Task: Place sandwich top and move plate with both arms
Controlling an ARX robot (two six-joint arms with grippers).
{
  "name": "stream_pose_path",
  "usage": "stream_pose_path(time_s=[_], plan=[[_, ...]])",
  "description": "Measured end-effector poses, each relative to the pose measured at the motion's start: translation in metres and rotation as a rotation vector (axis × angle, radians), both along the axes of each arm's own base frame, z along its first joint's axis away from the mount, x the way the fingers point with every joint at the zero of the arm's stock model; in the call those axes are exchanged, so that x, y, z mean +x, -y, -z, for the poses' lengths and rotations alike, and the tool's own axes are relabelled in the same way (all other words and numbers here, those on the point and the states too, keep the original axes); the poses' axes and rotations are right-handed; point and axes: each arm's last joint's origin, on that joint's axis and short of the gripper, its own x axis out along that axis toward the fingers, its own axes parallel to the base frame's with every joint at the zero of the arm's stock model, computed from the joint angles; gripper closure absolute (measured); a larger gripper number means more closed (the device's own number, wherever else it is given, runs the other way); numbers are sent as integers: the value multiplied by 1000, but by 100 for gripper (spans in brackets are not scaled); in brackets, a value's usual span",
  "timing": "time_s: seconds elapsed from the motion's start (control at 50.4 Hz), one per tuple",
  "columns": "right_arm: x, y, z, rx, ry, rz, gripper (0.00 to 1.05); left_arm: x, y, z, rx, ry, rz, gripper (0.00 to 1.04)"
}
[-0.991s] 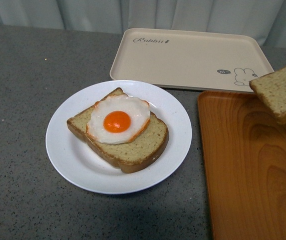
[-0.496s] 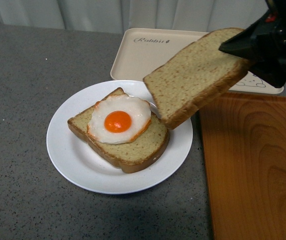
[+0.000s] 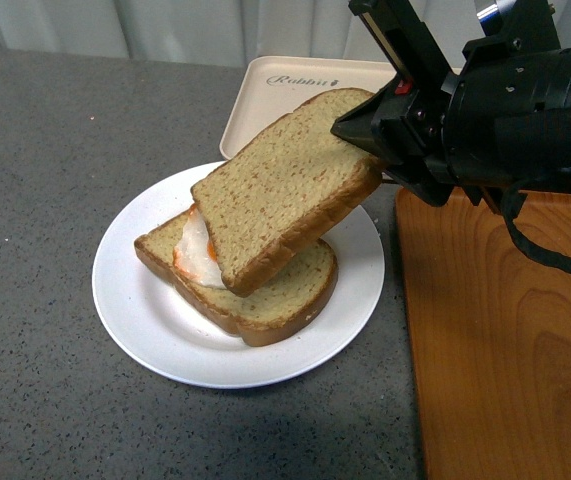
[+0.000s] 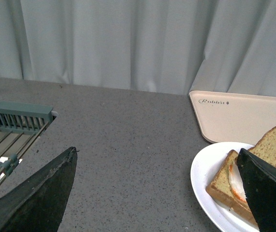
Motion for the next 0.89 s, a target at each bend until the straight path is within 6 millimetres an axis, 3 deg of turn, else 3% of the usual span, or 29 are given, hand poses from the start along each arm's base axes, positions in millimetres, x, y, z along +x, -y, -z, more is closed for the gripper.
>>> stream_pose_path(time_s=[0.396, 0.714, 0.892], plan=[[6, -17, 2, 33, 27, -29, 101, 0, 0, 0, 0, 0, 0, 6], [5, -26, 19, 10, -5, -55, 101, 0, 0, 0, 0, 0, 0, 6], [5, -25, 21, -18, -9, -54, 71, 0, 0, 0, 0, 0, 0, 6]])
